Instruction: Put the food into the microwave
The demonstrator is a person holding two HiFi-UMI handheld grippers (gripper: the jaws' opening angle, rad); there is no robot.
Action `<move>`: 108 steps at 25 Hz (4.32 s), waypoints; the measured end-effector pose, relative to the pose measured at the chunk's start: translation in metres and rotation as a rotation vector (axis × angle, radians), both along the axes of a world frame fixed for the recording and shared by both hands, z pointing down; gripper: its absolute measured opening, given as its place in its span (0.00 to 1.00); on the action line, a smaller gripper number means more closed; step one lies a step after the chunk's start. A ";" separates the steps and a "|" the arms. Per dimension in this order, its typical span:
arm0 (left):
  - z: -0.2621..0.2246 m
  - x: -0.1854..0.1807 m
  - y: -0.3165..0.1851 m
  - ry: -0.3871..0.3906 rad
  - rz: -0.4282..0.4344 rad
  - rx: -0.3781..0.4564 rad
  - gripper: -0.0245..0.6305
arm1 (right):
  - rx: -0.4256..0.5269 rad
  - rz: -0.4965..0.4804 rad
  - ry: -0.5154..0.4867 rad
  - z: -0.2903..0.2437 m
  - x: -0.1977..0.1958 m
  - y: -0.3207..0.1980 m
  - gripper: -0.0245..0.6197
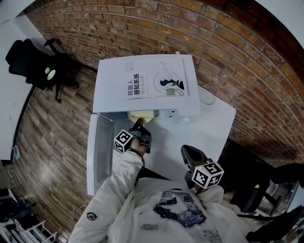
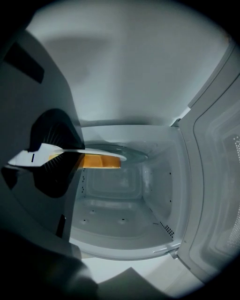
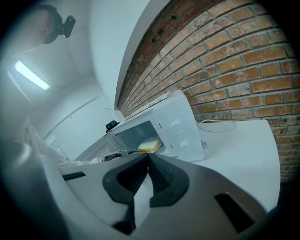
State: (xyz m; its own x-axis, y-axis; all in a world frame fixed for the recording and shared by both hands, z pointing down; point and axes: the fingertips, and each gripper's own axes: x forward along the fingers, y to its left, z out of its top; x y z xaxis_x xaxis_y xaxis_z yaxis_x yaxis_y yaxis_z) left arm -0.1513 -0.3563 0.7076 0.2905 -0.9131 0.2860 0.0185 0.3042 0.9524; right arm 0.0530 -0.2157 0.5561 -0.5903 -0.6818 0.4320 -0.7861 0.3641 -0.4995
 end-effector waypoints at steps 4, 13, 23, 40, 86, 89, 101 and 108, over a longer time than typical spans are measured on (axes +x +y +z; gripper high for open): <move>-0.002 0.003 -0.003 -0.008 0.029 0.029 0.07 | 0.001 0.001 -0.003 0.000 0.001 0.001 0.06; -0.004 0.012 0.008 0.014 0.051 0.037 0.17 | 0.003 -0.003 -0.014 -0.001 0.000 0.005 0.06; -0.009 0.030 0.027 0.044 0.074 0.042 0.17 | 0.012 -0.006 -0.020 -0.003 0.003 0.012 0.06; -0.007 0.029 0.022 0.037 0.063 0.039 0.05 | 0.010 -0.002 -0.017 -0.004 0.010 0.013 0.06; -0.038 0.028 0.019 -0.009 0.122 0.118 0.05 | 0.031 -0.022 -0.024 -0.010 -0.003 0.019 0.06; -0.050 0.033 0.030 -0.031 0.143 0.136 0.05 | 0.041 -0.035 -0.029 -0.013 -0.006 0.023 0.06; -0.125 0.043 0.080 -0.423 0.307 0.302 0.05 | 0.090 -0.094 -0.052 -0.026 -0.030 0.031 0.06; -0.164 0.032 0.114 -0.765 0.351 0.361 0.05 | 0.120 -0.138 -0.063 -0.035 -0.050 0.033 0.06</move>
State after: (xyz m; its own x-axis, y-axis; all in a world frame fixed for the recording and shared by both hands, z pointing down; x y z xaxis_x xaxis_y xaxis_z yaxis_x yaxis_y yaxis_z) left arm -0.1197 -0.2424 0.5436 0.4176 -0.8794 0.2287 -0.6936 -0.1459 0.7054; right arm 0.0033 -0.1827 0.5212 -0.7050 -0.6370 0.3118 -0.6933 0.5261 -0.4925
